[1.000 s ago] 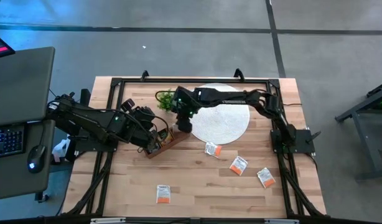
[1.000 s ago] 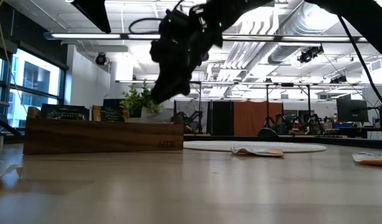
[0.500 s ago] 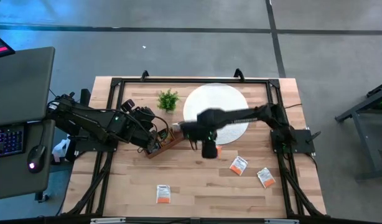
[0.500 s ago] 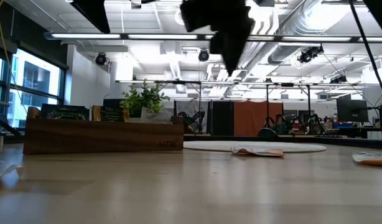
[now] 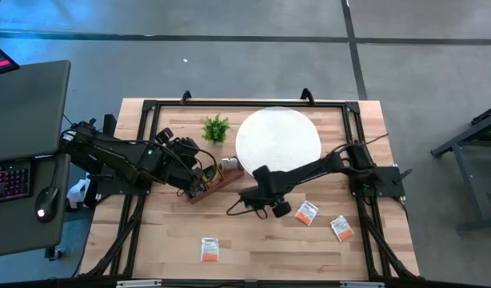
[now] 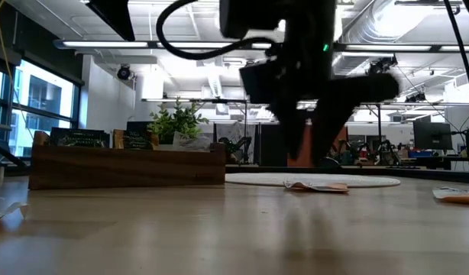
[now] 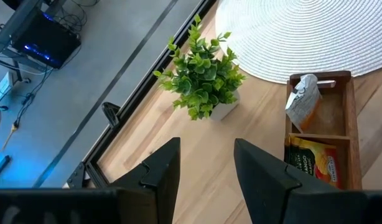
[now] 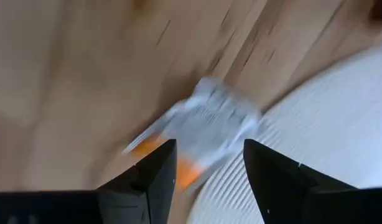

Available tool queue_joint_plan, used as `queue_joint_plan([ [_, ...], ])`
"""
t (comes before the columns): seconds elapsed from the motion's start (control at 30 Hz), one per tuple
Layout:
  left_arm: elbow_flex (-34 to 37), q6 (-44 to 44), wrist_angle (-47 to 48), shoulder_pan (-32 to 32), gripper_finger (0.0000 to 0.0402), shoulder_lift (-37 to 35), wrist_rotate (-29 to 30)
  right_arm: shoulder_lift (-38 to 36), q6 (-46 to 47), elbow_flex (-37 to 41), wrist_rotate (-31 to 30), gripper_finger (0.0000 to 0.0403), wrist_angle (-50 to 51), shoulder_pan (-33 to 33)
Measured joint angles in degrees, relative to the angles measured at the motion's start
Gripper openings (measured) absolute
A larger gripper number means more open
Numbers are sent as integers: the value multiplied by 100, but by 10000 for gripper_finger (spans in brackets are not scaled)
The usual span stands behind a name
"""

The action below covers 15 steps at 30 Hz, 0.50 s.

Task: Pick & Place Tea
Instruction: Put the orange tea bag into the right section of the wooden organizer

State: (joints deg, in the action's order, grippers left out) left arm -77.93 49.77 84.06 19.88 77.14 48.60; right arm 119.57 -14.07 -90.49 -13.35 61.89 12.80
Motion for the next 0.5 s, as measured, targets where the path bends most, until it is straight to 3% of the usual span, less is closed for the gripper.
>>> queue_joint_plan([
  [0.13, 0, 1, -5, 1, 147, 0, 0, 0, -1226, 353, -141, 183, -923, -114],
  [0.2, 0, 1, -8, 0, 147, 0, -2, 0, -1563, 474, 271, 183, -1104, -204],
  [0.27, 0, 1, -8, 1, 147, 0, -27, 0, -1686, 580, 778, 184, -1069, -292],
  [0.5, 0, 1, -8, 1, 147, 0, -33, 1, -1811, 707, 969, 183, -1175, -434],
])
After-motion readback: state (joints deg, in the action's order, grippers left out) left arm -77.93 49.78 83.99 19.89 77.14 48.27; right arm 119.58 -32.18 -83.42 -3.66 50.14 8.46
